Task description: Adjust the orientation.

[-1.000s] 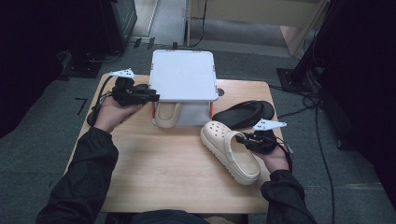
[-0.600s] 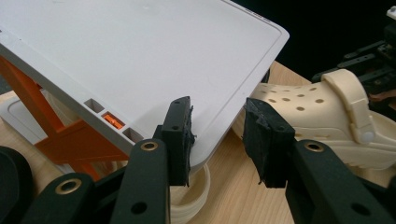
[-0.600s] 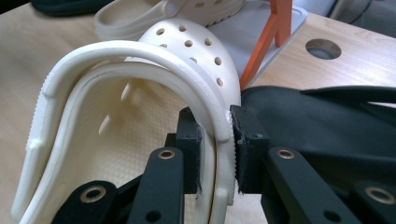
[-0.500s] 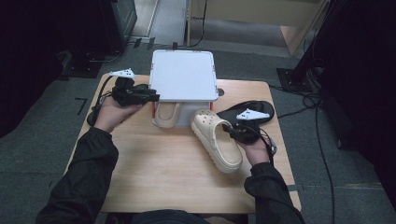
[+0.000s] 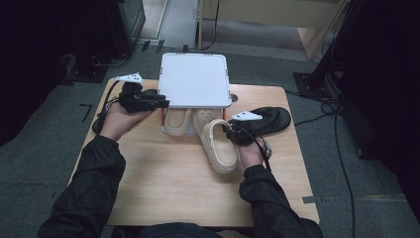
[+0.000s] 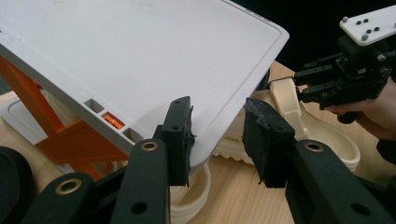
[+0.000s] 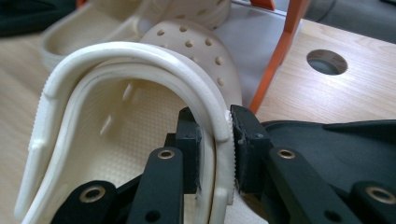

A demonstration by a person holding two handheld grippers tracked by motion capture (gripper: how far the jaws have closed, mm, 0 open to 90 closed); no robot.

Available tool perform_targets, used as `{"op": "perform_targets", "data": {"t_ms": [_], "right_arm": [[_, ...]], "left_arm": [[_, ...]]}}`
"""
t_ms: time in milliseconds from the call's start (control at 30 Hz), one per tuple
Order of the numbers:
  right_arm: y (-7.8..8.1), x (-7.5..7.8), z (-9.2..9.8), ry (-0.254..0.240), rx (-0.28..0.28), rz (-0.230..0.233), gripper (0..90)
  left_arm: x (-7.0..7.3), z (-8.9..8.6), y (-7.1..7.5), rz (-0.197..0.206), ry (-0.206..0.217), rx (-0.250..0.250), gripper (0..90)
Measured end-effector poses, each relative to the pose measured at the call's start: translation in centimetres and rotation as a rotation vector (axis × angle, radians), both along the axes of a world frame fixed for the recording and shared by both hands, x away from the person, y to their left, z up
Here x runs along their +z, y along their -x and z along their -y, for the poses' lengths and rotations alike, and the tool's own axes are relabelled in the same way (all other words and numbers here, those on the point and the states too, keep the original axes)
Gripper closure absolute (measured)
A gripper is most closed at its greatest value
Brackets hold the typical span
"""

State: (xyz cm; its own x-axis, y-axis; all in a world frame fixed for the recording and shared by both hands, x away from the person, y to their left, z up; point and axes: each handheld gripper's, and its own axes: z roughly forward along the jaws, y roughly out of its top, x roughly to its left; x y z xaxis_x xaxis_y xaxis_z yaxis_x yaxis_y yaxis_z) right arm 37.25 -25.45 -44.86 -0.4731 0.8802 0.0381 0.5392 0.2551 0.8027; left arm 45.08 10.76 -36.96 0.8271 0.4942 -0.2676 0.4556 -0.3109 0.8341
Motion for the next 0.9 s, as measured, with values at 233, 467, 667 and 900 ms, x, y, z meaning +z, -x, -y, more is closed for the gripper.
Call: {"op": "perform_targets", "data": {"t_ms": [233,467,667,900], "right_arm": [[0.2,-0.6,-1.7,0.018,-0.024,0.004,71.8],[0.3,-1.0,-1.5,-0.073,-0.012,-0.025,58.8],[1.6,0.0,0.0,-0.064,0.022,-0.014,55.1],[4.7,1.0,1.1,-0.076,0.087,0.018,54.6]], "left_arm": [[0.0,0.0,0.0,0.003,-0.001,0.002,62.7],[0.0,0.0,0.0,0.003,0.001,0.0,62.8],[0.0,0.0,0.0,0.004,0.0,0.0,62.8],[0.0,0.0,0.0,0.006,-0.001,0.001,62.8]]}}
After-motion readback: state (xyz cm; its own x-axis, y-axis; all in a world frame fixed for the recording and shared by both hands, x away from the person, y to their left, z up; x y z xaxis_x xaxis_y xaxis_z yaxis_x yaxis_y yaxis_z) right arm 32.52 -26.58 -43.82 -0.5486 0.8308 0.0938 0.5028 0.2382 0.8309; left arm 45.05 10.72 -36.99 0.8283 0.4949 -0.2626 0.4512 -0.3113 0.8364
